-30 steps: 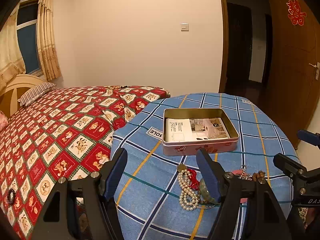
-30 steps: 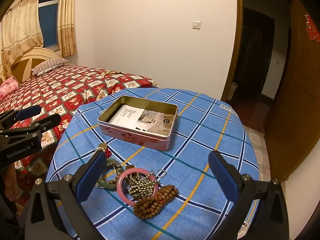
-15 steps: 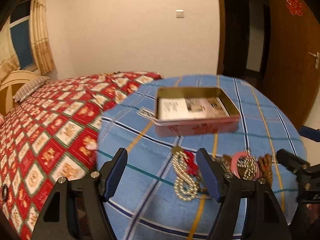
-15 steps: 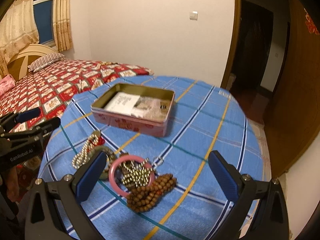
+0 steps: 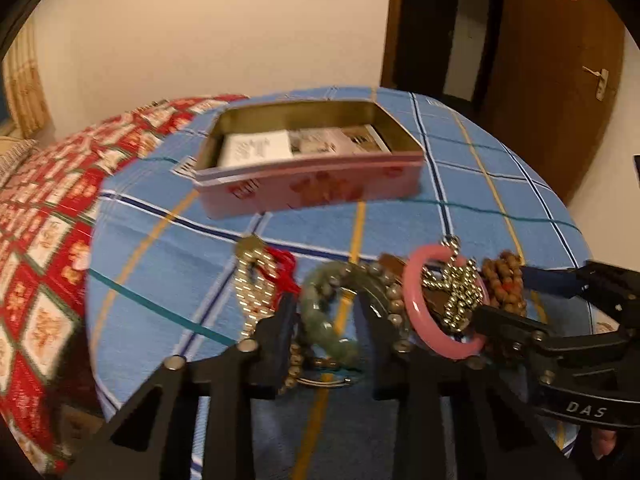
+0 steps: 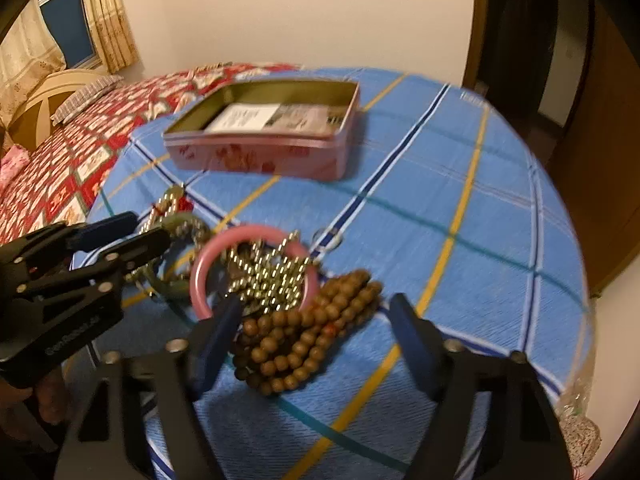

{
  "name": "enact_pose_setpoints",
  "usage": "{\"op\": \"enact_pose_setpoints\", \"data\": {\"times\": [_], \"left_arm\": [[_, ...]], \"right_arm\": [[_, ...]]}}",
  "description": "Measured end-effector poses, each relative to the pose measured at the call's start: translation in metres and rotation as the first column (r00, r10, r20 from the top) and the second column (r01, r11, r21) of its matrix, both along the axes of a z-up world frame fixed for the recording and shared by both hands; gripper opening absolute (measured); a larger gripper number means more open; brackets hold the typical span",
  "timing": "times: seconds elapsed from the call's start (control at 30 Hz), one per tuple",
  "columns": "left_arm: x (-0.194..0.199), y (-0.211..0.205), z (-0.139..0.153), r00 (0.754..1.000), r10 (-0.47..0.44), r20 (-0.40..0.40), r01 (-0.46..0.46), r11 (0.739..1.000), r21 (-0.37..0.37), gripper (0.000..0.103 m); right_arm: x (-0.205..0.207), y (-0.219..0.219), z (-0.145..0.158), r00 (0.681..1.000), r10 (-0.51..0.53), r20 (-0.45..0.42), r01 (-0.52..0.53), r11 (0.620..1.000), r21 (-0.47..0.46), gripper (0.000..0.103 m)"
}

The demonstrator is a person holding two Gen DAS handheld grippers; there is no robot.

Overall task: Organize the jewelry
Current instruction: 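Grasp the green jade bangle with the left tool while the right tool grasps the wooden bead bracelet, then carry the jade bangle and bead bracelet over the pink tin with both tools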

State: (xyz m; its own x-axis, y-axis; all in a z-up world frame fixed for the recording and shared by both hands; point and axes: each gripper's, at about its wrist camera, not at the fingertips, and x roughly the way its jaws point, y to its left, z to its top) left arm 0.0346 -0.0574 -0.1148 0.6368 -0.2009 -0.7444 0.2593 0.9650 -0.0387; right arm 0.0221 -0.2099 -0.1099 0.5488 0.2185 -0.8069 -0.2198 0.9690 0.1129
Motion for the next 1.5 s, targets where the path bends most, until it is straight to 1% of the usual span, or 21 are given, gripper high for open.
{"op": "enact_pose_setpoints", "data": {"times": [0.03, 0.07, 0.1, 0.13, 0.23, 0.3, 0.4, 0.5, 0.6, 0.73, 0.83, 0.97, 1.33, 1.5], "left_arm": [[0.000, -0.001, -0.002, 1.000, -0.006, -0.002, 0.006, 1.000, 0.002, 0.016], [0.001, -0.001, -0.002, 1.000, -0.010, -0.005, 0.010, 1.000, -0.001, 0.008], [0.001, 0.000, -0.001, 1.000, -0.013, -0.006, 0.012, 1.000, -0.015, 0.008], [0.000, 0.002, 0.001, 1.000, -0.011, -0.002, 0.011, 1.000, -0.027, 0.008], [-0.004, 0.007, 0.013, 0.999, -0.006, 0.033, 0.007, 0.999, -0.049, 0.008], [-0.007, 0.010, 0.023, 0.998, 0.000, 0.062, 0.003, 0.998, -0.057, 0.007], [-0.011, 0.016, 0.040, 0.995, 0.010, 0.104, -0.002, 0.997, -0.072, 0.007], [-0.014, 0.020, 0.054, 0.990, 0.020, 0.143, -0.011, 0.998, -0.065, 0.007], [-0.016, 0.025, 0.061, 0.986, 0.032, 0.162, -0.020, 0.997, -0.075, 0.007], [-0.014, 0.029, 0.071, 0.981, 0.040, 0.190, -0.028, 0.997, -0.066, 0.007], [-0.008, 0.031, 0.074, 0.978, 0.046, 0.201, -0.035, 0.998, -0.058, 0.007], [0.000, 0.034, 0.073, 0.979, 0.057, 0.197, -0.048, 0.998, -0.051, 0.007], [0.035, 0.038, 0.077, 0.974, 0.069, 0.215, -0.063, 0.997, -0.034, 0.007], [0.053, 0.041, 0.079, 0.974, 0.079, 0.214, -0.073, 0.997, -0.038, 0.007]], "right_arm": [[0.001, 0.000, -0.002, 1.000, 0.008, -0.017, -0.008, 1.000, 0.015, 0.061], [0.001, -0.001, -0.004, 1.000, 0.013, -0.028, -0.012, 0.999, 0.029, 0.061], [0.000, -0.002, -0.004, 1.000, 0.018, -0.025, -0.017, 0.999, 0.041, 0.055], [0.000, -0.003, -0.003, 0.999, 0.022, -0.023, -0.021, 0.999, 0.047, 0.046], [-0.002, -0.004, 0.001, 0.999, 0.038, -0.012, -0.037, 0.997, 0.070, 0.043], [-0.005, -0.002, 0.006, 0.999, 0.050, 0.006, -0.051, 0.997, 0.064, 0.029], [-0.007, 0.002, 0.014, 0.997, 0.061, 0.037, -0.063, 0.996, 0.060, 0.029], [-0.008, 0.005, 0.022, 0.996, 0.068, 0.064, -0.071, 0.996, 0.055, 0.029], [-0.008, 0.006, 0.028, 0.994, 0.066, 0.089, -0.071, 0.996, 0.054, 0.029], [-0.007, 0.006, 0.038, 0.991, 0.064, 0.120, -0.071, 0.995, 0.062, 0.028], [-0.002, 0.005, 0.046, 0.987, 0.068, 0.143, -0.078, 0.995, 0.061, 0.028], [0.008, 0.006, 0.054, 0.985, 0.064, 0.161, -0.075, 0.995, 0.066, 0.028], [0.033, 0.013, 0.064, 0.977, 0.080, 0.199, -0.094, 0.994, 0.062, 0.028], [0.049, 0.018, 0.069, 0.972, 0.095, 0.215, -0.109, 0.992, 0.056, 0.028]]}}
